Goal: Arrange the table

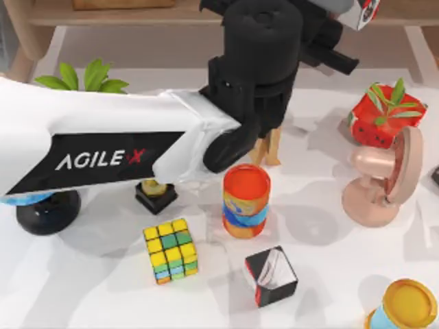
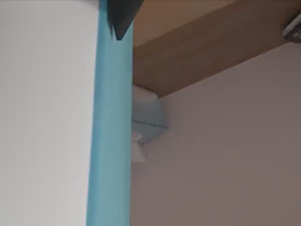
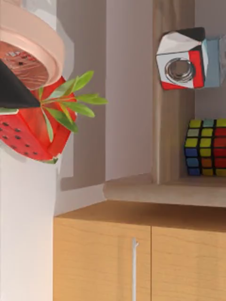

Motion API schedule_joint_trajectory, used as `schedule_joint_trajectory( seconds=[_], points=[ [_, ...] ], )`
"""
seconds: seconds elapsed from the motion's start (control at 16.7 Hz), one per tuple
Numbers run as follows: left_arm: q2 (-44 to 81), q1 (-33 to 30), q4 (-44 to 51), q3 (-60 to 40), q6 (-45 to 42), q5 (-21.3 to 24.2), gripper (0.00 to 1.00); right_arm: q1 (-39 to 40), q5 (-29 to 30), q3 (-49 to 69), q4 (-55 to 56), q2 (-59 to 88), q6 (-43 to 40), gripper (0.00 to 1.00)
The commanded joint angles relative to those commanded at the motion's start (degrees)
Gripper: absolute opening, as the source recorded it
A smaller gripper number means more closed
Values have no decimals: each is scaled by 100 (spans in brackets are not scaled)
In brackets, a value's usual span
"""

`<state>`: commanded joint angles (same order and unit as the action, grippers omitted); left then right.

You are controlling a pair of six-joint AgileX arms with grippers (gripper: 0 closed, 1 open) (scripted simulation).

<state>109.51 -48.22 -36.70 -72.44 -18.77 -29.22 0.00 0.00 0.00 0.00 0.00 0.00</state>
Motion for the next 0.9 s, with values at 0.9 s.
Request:
schedule_joint_trajectory(
  seconds=[0.9],
  points=[
    [-3310, 3899, -494, 1401, -4249, 2269, 0, 0, 0, 0, 0, 0, 0, 100]
  ],
)
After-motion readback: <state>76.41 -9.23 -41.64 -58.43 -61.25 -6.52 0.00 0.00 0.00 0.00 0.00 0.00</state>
